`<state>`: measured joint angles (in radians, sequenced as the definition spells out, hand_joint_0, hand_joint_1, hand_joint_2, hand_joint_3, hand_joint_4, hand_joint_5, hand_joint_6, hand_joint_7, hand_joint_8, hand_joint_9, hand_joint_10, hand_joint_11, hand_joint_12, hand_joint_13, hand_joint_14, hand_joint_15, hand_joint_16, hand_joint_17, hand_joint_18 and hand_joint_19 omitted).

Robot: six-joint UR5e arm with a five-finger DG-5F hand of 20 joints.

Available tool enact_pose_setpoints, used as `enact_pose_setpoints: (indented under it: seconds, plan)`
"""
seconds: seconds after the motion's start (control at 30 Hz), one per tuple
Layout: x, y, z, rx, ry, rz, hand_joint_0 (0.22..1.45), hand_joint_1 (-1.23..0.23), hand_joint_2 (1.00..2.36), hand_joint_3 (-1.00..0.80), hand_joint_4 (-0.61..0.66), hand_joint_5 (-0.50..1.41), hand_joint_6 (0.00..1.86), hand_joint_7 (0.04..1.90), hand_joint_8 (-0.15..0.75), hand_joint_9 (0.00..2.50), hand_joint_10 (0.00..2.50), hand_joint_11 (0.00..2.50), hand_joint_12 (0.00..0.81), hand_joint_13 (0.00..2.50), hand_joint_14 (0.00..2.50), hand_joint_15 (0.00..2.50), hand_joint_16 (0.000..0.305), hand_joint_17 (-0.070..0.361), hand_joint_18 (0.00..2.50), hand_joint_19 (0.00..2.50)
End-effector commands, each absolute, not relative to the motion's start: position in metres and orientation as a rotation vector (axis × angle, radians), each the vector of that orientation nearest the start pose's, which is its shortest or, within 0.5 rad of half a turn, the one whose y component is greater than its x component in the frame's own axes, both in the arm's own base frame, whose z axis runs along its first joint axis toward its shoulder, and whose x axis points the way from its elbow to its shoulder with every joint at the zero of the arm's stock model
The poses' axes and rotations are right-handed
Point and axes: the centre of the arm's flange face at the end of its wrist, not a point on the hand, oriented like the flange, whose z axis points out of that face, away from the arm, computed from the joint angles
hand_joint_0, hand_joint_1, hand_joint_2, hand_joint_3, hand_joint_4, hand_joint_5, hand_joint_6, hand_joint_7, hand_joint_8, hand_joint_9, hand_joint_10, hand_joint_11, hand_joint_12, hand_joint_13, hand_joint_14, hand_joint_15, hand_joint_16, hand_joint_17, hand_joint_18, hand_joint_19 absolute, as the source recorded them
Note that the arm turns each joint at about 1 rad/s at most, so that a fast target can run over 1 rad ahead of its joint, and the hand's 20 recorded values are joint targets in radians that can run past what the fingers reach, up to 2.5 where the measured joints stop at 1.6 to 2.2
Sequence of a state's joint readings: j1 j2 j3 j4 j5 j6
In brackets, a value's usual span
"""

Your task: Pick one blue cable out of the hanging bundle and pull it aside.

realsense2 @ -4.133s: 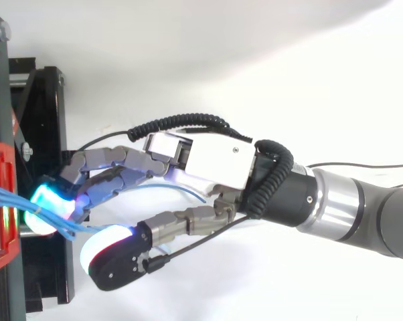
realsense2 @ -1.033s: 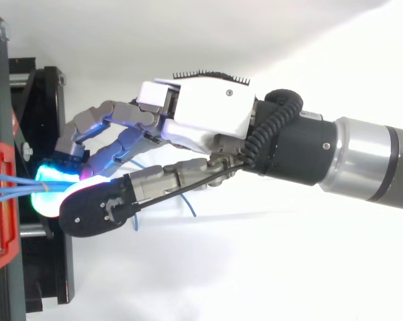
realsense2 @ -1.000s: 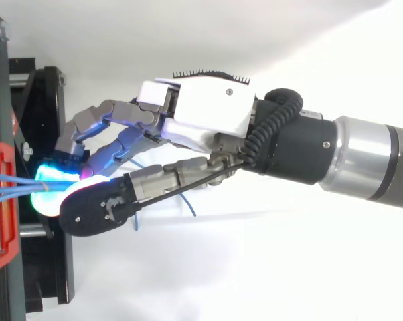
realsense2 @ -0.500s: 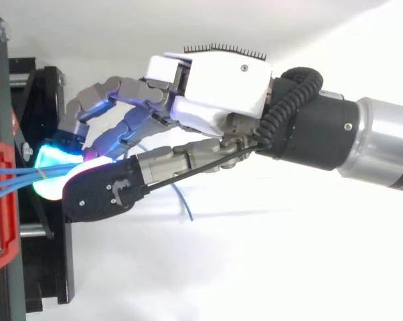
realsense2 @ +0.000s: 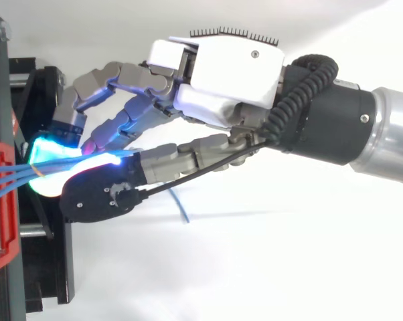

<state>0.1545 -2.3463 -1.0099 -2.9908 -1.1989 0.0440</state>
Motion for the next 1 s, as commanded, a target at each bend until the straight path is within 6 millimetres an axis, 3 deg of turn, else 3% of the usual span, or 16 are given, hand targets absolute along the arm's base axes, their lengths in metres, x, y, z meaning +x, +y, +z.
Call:
enact_pose_setpoints:
  seconds: [0.0,0.13,0.33,0.67,0.83,0.97]
  plan:
    - [0.7839,-0.0492,0.2779,1.363,1.075,1.035,0.62,-0.78,1.02,-0.24,0.03,-0.13,0.95,0.81,0.269,0.81,0.02,0.48,0.341,0.7,0.02,0.4,0.049,0.111,0.54,0.44]
    - [0.7836,-0.0493,0.2789,1.363,1.075,1.035,0.56,-0.69,1.0,-0.47,0.05,-0.12,0.93,0.82,0.275,0.86,0.02,0.47,0.345,0.73,0.02,0.39,0.05,0.113,0.56,0.44]
    - [0.7832,-0.0494,0.2782,1.364,1.075,1.033,0.56,-0.52,1.0,-0.49,0.06,-0.1,0.9,0.91,0.281,0.94,0.01,0.47,0.348,0.76,0.02,0.4,0.05,0.113,0.59,0.44]
    - [0.7834,-0.0494,0.2771,1.365,1.076,1.032,0.62,-0.79,1.01,-0.07,0.0,-0.09,0.93,0.97,0.31,1.0,0.02,0.52,0.368,0.87,0.02,0.45,0.054,0.123,0.69,0.42]
    - [0.7837,-0.0494,0.2778,1.364,1.075,1.033,0.66,-0.84,1.01,-0.01,-0.12,-0.1,0.96,0.94,0.305,0.99,0.02,0.52,0.366,0.86,0.02,0.44,0.055,0.124,0.71,0.41]
    - [0.7837,-0.0494,0.2778,1.364,1.075,1.033,0.72,-0.86,1.02,-0.02,-0.21,-0.12,0.98,1.06,0.265,0.91,0.02,0.53,0.334,0.82,0.02,0.45,0.049,0.11,0.65,0.44]
